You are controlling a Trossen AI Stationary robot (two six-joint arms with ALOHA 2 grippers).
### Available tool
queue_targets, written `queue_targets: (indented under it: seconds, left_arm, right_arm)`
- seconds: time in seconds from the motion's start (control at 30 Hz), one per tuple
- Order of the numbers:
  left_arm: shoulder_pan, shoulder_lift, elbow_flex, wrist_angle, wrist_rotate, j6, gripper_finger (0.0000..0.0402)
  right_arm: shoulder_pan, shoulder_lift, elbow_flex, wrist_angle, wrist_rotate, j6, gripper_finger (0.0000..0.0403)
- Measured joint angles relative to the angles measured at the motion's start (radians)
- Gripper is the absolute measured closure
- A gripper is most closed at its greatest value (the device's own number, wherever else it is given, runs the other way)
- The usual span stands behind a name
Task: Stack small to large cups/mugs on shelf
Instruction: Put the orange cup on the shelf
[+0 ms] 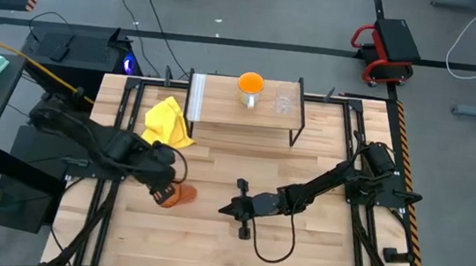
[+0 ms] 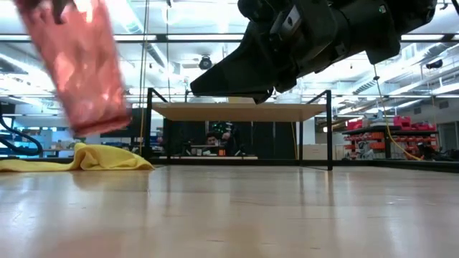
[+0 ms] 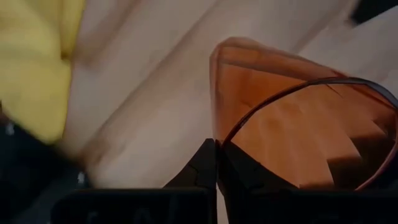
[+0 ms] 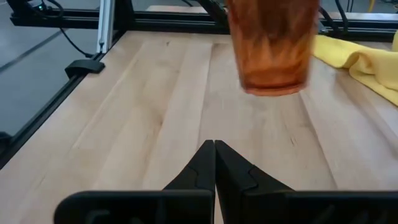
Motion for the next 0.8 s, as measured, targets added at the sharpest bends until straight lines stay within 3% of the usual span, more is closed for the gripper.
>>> queue_targets:
  seconds: [0.4,0.8]
  left_arm:
    - [0.161,0.152,0.000,-0.038,0.235,0.090,0.0390]
    - [0.226,0.181,0.000,-0.002,0.246,0.174,0.0390]
  right_arm:
    - [-0.001,0.000,0.000,-0.004,0.001,-0.008,0.0395]
    - [-0.001,0.000,0.000,-0.025,0.001,-0.011,0.0395]
